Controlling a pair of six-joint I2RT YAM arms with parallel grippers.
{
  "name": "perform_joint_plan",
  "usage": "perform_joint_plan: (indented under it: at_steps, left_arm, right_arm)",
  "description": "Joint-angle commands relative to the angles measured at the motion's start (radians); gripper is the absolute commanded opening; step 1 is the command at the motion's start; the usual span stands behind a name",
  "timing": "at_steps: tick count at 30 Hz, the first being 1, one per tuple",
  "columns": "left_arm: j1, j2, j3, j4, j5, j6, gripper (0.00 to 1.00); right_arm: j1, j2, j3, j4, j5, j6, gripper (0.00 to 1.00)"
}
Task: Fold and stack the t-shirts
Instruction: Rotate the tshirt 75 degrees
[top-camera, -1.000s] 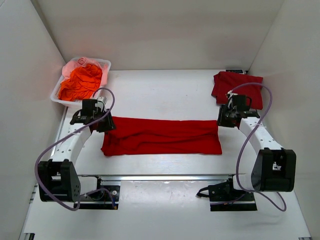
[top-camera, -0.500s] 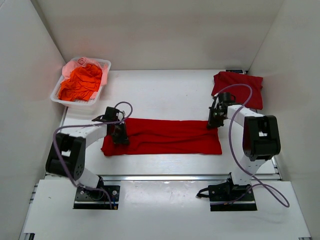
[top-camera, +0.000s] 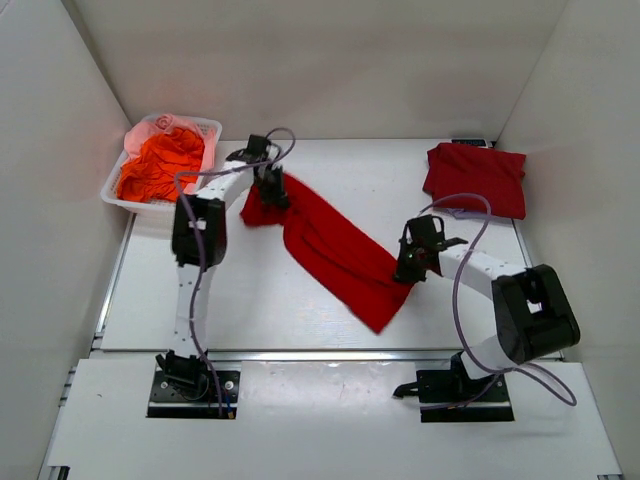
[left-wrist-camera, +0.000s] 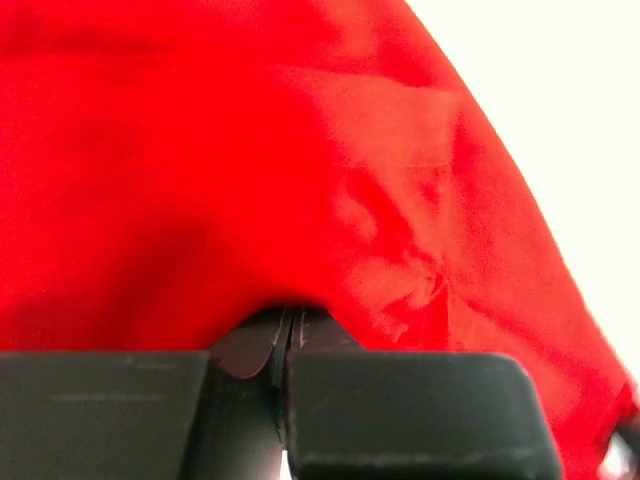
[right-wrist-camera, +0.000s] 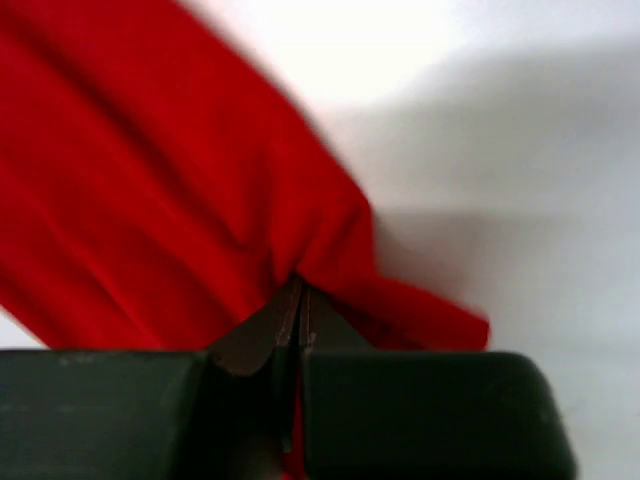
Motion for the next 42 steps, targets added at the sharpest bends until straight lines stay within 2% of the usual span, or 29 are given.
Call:
perform_joint_plan:
  at_steps: [1, 2, 3, 5, 7, 8, 10, 11, 12, 13, 15, 17, 19, 22, 24, 30, 34, 37, 38, 39, 40, 42]
  left_arm:
    - [-0.052, 0.296, 0.619, -0.303, 0.005, 0.084, 0.0]
    - [-0.056, 0.414, 0.841, -0.341, 0.018, 0.071, 0.0]
    - [-0.058, 0.44, 0.868, -0.349, 0.047, 0.049, 0.0]
    - [-0.053, 0.376, 0.725, -0.253, 0.084, 0.041, 0.0]
    - [-0.055, 0.296, 0.5, -0.112, 0.06, 0.04, 0.0]
    - [-0.058, 0.279, 0.474, -0.092, 0.038, 0.026, 0.01]
    - [-0.046, 0.308, 0.541, -0.11, 0.023, 0.0, 0.03]
    - [-0.035, 0.378, 0.666, -0.142, 0.026, -0.044, 0.08]
    - [-0.018, 0.388, 0.73, -0.148, 0.033, -0.057, 0.1]
    - [-0.006, 0.4, 0.748, -0.142, 0.042, -0.078, 0.12]
    - [0.017, 0.353, 0.706, -0.087, 0.056, -0.09, 0.24]
    - [0.033, 0.299, 0.608, -0.012, 0.053, -0.074, 0.25]
    - [0.045, 0.259, 0.582, 0.013, 0.039, -0.045, 0.25]
    - [0.054, 0.265, 0.635, 0.005, 0.042, -0.035, 0.29]
    - [0.063, 0.273, 0.67, 0.01, 0.038, -0.04, 0.4]
    - [0.046, 0.192, 0.663, 0.145, 0.15, -0.089, 0.55]
    - [0.022, 0.089, 0.624, 0.153, 0.234, -0.112, 0.57]
    - [-0.012, -0.105, 0.453, 0.027, 0.24, -0.033, 0.56]
    - [-0.029, -0.144, 0.307, -0.002, 0.23, -0.012, 0.56]
    - [-0.044, -0.254, 0.108, 0.022, 0.198, 0.007, 0.56]
    - [-0.056, -0.383, -0.002, 0.051, 0.175, 0.015, 0.58]
    - [-0.059, -0.577, -0.441, 0.225, 0.167, -0.032, 0.58]
  right_arm:
    - [0.13, 0.001, -0.113, -0.088, -0.005, 0.163, 0.0]
    - [0.152, -0.009, -0.136, -0.061, -0.014, 0.2, 0.0]
    - [0.202, -0.014, -0.15, -0.034, -0.031, 0.214, 0.0]
    - [0.25, -0.007, -0.16, -0.013, -0.042, 0.258, 0.0]
    - [0.304, 0.012, -0.156, 0.016, -0.05, 0.253, 0.0]
    - [0.316, 0.033, -0.15, 0.03, -0.062, 0.262, 0.0]
    - [0.371, 0.075, -0.134, 0.033, -0.07, 0.257, 0.0]
    - [0.414, 0.12, -0.102, 0.023, -0.062, 0.28, 0.0]
    - [0.449, 0.127, -0.098, 0.021, -0.062, 0.288, 0.01]
    - [0.486, 0.133, -0.096, 0.02, -0.048, 0.306, 0.0]
    - [0.515, 0.127, -0.12, 0.039, -0.056, 0.335, 0.0]
    - [0.523, 0.11, -0.149, 0.046, -0.056, 0.332, 0.0]
    - [0.522, 0.087, -0.171, 0.035, -0.062, 0.306, 0.01]
    - [0.5, 0.07, -0.2, 0.038, -0.062, 0.251, 0.0]
    - [0.506, 0.073, -0.188, 0.01, -0.058, 0.224, 0.0]
    - [0.519, 0.038, -0.148, 0.091, -0.062, 0.113, 0.01]
    - [0.523, 0.018, -0.082, 0.116, -0.07, 0.049, 0.09]
    - [0.546, -0.022, -0.041, 0.073, -0.015, 0.003, 0.1]
    - [0.548, -0.029, -0.035, 0.066, 0.004, -0.01, 0.12]
    - [0.548, -0.057, -0.041, 0.062, 0.011, -0.019, 0.15]
    - [0.546, -0.089, -0.051, 0.067, 0.016, -0.017, 0.18]
    - [0.519, -0.143, -0.076, 0.085, -0.004, -0.014, 0.34]
